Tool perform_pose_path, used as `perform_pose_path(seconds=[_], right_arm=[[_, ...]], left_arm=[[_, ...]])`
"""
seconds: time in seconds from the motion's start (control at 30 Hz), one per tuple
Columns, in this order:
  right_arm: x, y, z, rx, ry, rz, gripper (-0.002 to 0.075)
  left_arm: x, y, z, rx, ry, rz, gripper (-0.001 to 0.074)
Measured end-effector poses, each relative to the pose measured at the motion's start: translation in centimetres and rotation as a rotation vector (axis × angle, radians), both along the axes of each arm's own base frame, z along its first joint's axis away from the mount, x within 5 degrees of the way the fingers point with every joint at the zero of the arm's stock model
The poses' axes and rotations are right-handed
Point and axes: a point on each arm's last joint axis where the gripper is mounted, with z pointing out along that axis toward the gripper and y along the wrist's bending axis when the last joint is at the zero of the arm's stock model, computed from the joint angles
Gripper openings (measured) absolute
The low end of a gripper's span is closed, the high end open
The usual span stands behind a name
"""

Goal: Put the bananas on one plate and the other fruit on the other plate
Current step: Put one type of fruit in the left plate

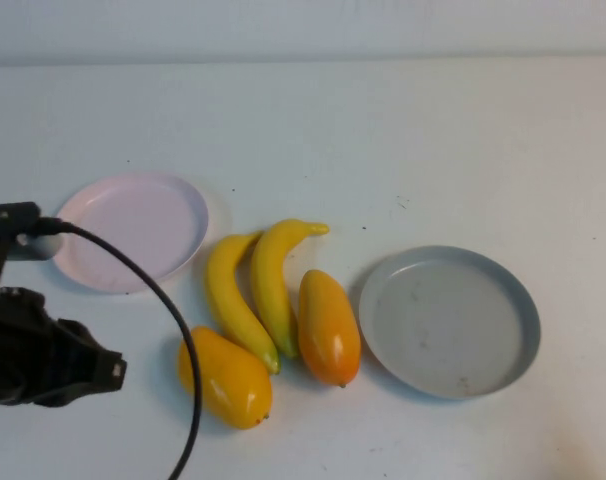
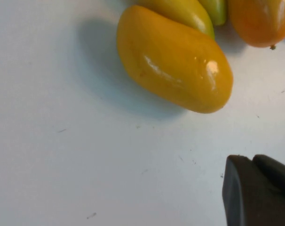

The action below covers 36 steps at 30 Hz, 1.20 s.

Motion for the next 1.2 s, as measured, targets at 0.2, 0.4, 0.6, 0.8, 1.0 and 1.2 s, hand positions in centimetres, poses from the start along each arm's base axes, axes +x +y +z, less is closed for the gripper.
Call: perform_pose_path(seconds=[0.2,0.4,0.6,0.8,1.0,1.2], right_arm=[[0.0,0.0,0.0,0.000,0.000,0.000,-0.0016],[0.0,0.0,0.0,0.000,0.000,0.000,-0.0017],[0.0,0.0,0.0,0.000,0.000,0.000,-0.0017],[0.0,0.0,0.0,0.000,0.000,0.000,-0.0017],[0.0,0.0,0.0,0.000,0.000,0.000,-0.0017],[0.0,0.0,0.0,0.000,0.000,0.000,-0.0017]], left_arm=[[1.1,-3.5,-1.1,0.013,0.023,-0.117,-0.0002],[1.4,-7.2,-2.0,0.114,0.065,-0.219,-0.0002],[1.8,-10.2,-2.4,0.166,0.055,-0.292,-0.0002],[2.0,-13.3,-2.0,0.184,0.054,-0.314,-0.0002],[2.0,-15.5,-1.5,0.225,0.028,-0.319,-0.0002],[2.9,-15.0,-1.9,0.302,-0.023,-0.337,0.0069]])
